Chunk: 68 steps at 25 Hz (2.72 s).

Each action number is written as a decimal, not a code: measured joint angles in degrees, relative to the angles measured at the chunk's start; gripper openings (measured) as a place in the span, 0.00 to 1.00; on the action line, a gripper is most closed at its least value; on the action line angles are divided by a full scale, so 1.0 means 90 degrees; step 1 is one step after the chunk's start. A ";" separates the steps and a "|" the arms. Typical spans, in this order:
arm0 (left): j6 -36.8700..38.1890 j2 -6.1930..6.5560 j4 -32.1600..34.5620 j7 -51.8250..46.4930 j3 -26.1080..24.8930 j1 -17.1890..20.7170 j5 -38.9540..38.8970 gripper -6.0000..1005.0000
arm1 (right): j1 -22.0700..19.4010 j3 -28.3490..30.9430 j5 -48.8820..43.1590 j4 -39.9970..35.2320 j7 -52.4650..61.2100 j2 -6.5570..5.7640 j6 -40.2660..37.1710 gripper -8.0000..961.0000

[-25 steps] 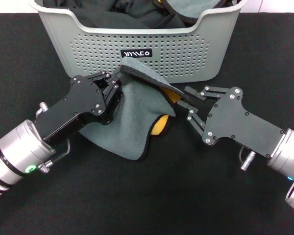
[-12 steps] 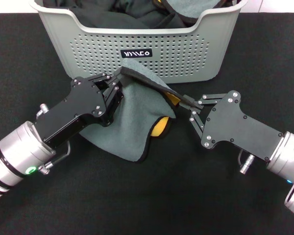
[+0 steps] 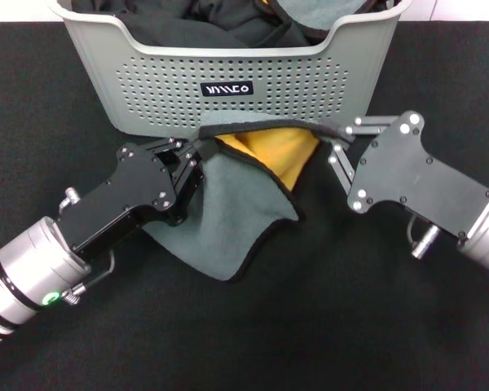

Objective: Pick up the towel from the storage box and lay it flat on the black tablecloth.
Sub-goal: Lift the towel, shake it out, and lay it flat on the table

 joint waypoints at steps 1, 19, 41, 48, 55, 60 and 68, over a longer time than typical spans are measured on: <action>0.0000 0.0000 -0.0041 0.0024 0.0002 0.0001 0.0012 0.06 | 0.0043 0.0015 -0.0001 -0.0059 -0.0009 0.0000 0.0000 0.02; 0.0044 -0.0080 -0.0213 0.0246 0.0003 -0.0014 0.1399 0.06 | 0.1332 0.0197 -0.0355 -0.0275 -0.0323 0.0018 0.0657 0.02; -0.0004 -0.0077 -0.0609 0.0201 -0.0018 -0.0085 0.0662 0.46 | 0.2155 0.0361 -0.1008 -0.0596 -0.0887 0.0062 0.0829 0.02; -0.0013 -0.0067 -0.0622 0.0101 -0.0034 0.0002 0.0428 0.62 | 0.1939 0.0490 -0.0877 -0.1049 -0.1429 0.0059 0.0826 0.02; -0.0020 -0.0035 -0.0635 0.0131 -0.0054 0.0011 0.0237 0.63 | 0.0617 0.0555 -0.1111 -0.2343 -0.1505 0.0021 0.0801 0.02; -0.0020 -0.0028 -0.0607 0.0161 -0.0054 -0.0011 0.0235 0.63 | -0.0342 0.0409 -0.1297 -0.2996 -0.1486 -0.0011 0.0804 0.02; -0.0103 -0.0029 -0.0633 0.0129 -0.0001 -0.0413 0.0882 0.63 | -0.0668 0.0089 -0.1287 -0.2851 -0.1440 -0.0033 0.0812 0.02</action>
